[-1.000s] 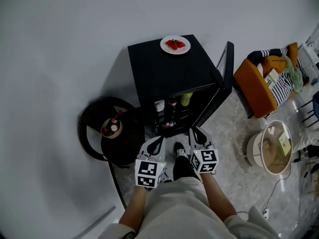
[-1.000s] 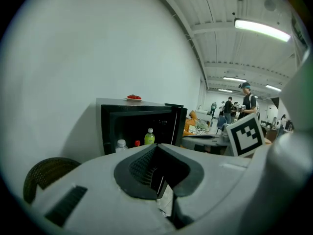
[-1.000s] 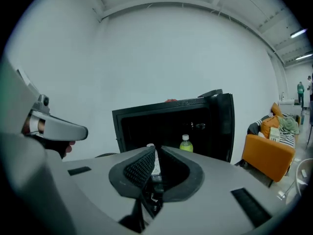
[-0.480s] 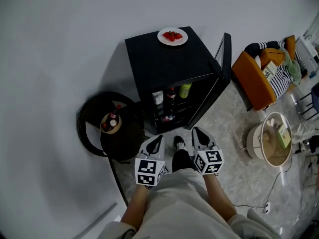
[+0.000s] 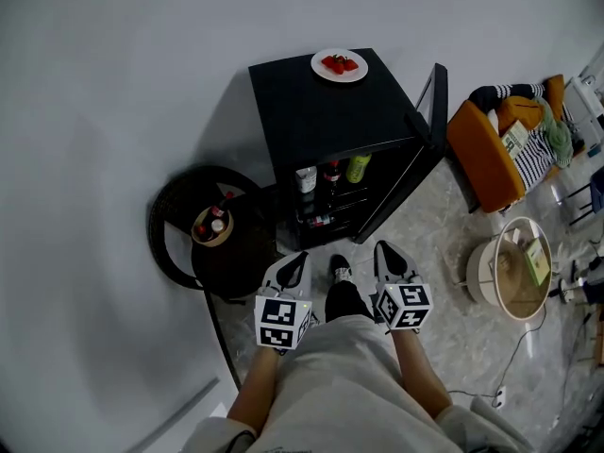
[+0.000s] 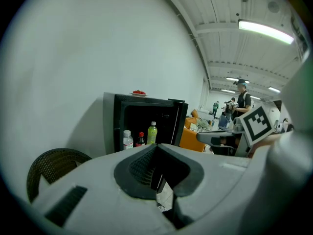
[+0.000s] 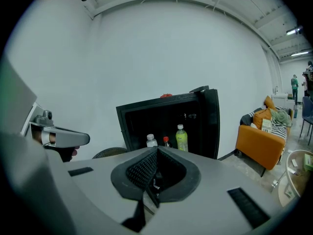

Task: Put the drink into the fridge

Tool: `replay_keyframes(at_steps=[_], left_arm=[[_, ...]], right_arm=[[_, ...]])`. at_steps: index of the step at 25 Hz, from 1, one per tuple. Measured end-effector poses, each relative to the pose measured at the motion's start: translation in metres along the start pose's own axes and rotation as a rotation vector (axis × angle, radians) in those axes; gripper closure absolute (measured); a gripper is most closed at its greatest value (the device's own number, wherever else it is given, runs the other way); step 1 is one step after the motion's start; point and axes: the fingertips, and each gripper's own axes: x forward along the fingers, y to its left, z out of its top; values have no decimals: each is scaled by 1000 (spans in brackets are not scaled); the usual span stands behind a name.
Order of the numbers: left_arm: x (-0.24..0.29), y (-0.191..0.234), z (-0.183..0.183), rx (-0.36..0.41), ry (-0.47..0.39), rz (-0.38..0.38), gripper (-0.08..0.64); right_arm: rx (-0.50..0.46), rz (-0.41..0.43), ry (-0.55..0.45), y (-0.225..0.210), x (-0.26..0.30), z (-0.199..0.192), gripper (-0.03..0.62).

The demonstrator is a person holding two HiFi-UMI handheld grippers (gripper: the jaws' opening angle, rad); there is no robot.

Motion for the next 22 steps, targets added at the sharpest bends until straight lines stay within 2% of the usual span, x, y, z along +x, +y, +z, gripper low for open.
replay_keyframes(at_steps=[13,22], left_arm=[[7,-13,-1,5,-2,-16,551],[6,-19,-10,6,13,-22,551]], right_arm=[[-32,21,16,12,1,-4,584],[19,7,17,7,-7,-16,584]])
